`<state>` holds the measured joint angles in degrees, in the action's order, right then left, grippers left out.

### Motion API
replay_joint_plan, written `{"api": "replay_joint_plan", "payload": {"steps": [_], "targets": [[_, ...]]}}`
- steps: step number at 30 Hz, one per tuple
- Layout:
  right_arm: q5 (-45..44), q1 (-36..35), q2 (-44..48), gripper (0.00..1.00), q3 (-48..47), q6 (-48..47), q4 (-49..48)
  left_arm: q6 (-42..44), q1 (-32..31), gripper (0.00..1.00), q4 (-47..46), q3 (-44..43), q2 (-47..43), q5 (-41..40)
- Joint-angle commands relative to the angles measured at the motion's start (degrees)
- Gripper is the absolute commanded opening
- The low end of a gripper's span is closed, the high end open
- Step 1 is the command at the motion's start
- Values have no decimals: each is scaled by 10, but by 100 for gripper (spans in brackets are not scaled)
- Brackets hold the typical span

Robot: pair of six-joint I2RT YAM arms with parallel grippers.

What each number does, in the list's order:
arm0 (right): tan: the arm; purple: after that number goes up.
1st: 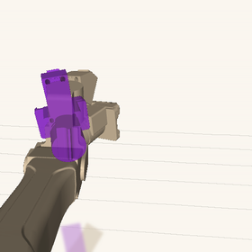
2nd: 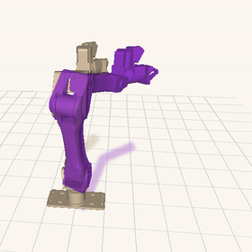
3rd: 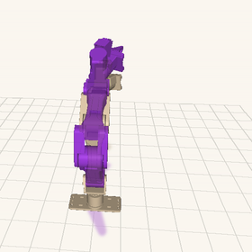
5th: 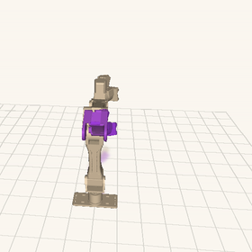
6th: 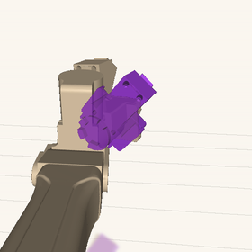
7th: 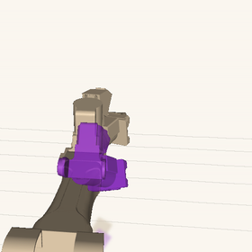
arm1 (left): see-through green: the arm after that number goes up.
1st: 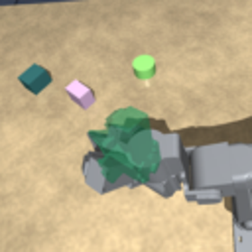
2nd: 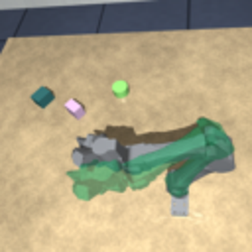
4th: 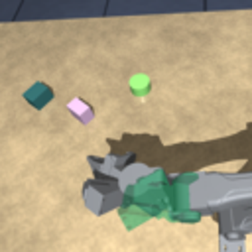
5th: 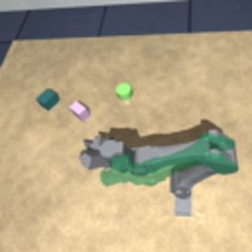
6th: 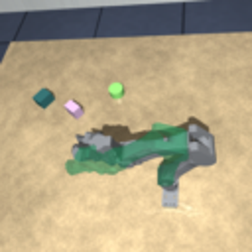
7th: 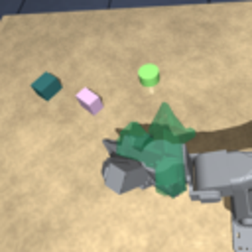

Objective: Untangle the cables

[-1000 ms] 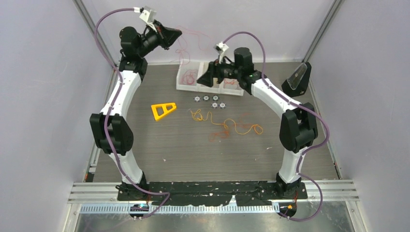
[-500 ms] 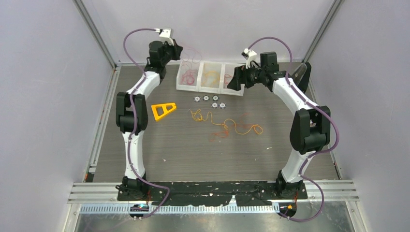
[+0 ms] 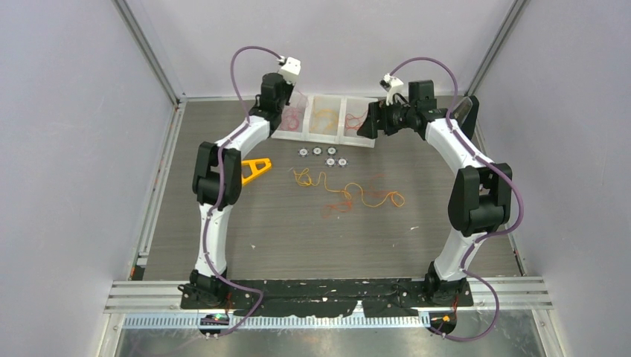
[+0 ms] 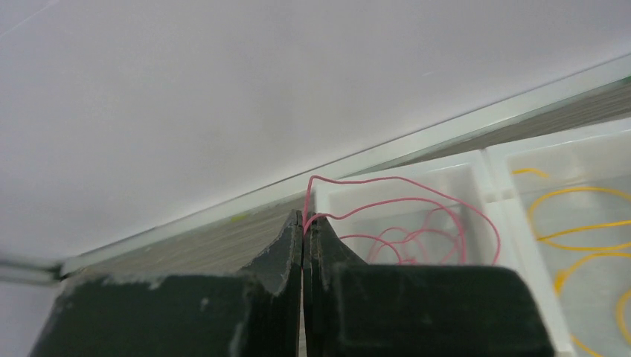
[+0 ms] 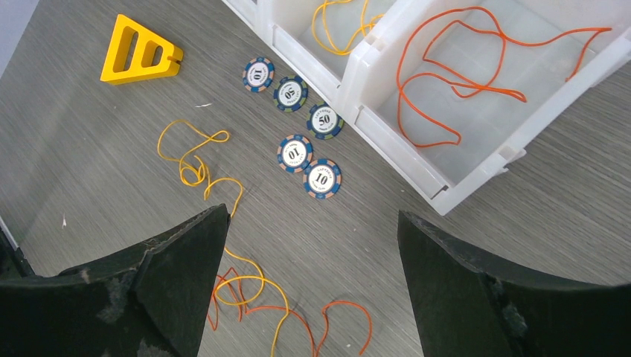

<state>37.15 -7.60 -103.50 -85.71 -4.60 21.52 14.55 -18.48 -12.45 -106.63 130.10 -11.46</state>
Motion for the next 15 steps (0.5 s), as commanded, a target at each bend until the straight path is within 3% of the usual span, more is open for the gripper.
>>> {"api": "replay_joint_plan", "payload": {"steps": [1,7,11,15], "targets": [[14,3,15,90,-22,-1,-9,83,5,0,64,-86,32,-165],[16,3,16,90,-19,3,-10,114,-2,0,64,-63,30,-151],[14,3,17,90,-18,3,-10,130,-18,0,84,-54,22,-77],[13,3,18,90,-15,1,-10,108,-24,0,169,-89,23,32]]}}
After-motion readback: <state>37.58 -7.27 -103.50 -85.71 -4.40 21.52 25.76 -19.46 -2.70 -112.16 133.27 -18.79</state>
